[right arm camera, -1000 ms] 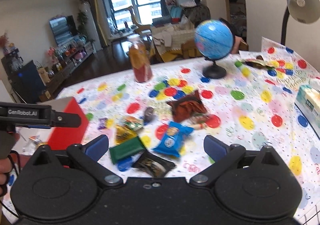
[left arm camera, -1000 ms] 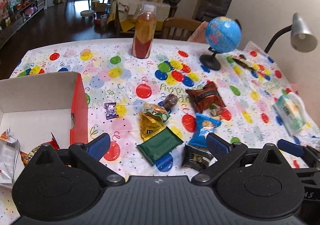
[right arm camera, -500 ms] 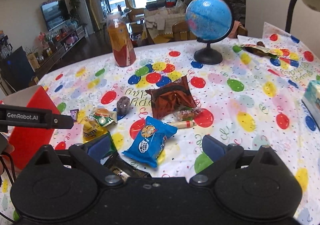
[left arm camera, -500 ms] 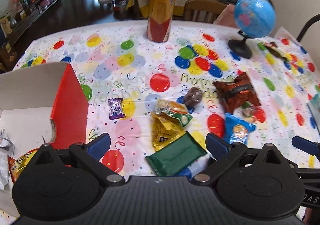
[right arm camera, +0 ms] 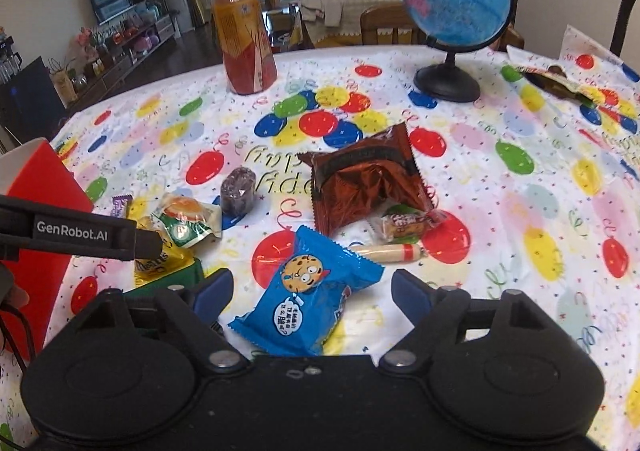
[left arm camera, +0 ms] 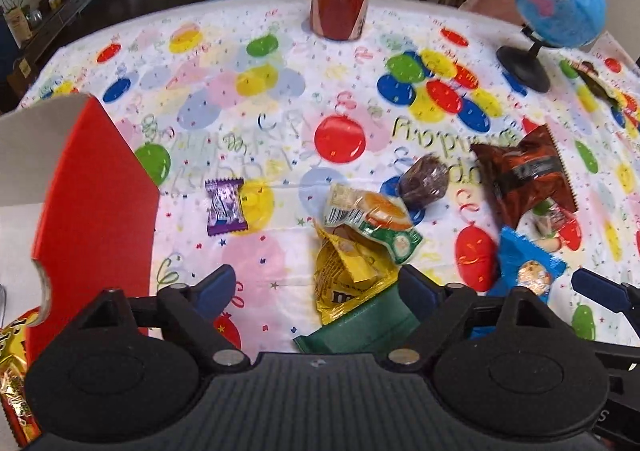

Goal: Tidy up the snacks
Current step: 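Grasp the yellow M&M's bag with left tool while right tool grasps blue cookie packet, then carry both packets into the red box and open both tools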

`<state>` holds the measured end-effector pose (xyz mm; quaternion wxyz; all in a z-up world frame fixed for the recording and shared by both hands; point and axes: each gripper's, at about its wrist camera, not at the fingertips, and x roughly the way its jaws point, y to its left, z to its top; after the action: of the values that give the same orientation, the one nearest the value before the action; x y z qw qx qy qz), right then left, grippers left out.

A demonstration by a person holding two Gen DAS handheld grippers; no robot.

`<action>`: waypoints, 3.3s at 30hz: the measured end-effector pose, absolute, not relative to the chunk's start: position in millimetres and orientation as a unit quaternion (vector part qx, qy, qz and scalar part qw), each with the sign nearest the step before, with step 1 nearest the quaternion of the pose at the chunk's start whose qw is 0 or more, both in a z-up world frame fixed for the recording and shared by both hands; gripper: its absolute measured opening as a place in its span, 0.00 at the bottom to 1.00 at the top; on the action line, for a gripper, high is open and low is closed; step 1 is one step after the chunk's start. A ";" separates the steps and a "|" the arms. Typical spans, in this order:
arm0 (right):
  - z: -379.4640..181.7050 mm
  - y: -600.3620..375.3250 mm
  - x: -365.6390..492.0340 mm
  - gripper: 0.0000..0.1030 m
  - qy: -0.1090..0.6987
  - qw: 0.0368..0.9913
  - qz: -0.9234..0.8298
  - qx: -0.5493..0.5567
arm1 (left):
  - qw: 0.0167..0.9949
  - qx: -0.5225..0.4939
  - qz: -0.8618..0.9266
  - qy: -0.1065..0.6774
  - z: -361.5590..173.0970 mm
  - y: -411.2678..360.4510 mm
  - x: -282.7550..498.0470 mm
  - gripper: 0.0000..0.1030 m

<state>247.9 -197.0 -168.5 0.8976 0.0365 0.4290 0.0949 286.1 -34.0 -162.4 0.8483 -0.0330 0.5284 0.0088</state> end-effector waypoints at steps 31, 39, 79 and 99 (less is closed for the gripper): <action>-159.8 -194.2 239.6 0.38 0.443 0.888 0.094 0.081 | 0.842 -0.087 -0.036 0.531 -150.4 -20.1 276.8 0.28; -124.7 -188.5 215.9 0.38 0.426 0.895 0.104 0.080 | 0.851 -0.091 -0.045 0.515 -116.4 -12.9 246.9 0.28; -21.7 -18.2 135.1 0.38 0.361 0.901 0.240 0.032 | 0.895 -0.134 -0.013 0.426 -10.9 140.5 124.2 0.28; -45.3 76.8 167.7 0.38 0.374 0.882 0.286 -0.029 | 0.887 -0.147 0.082 0.430 -37.2 243.5 137.1 0.28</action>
<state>167.7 76.8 -45.3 0.8818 -0.0293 0.3737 0.2864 137.1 243.5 -37.2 0.8871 -0.1473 0.4298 0.0815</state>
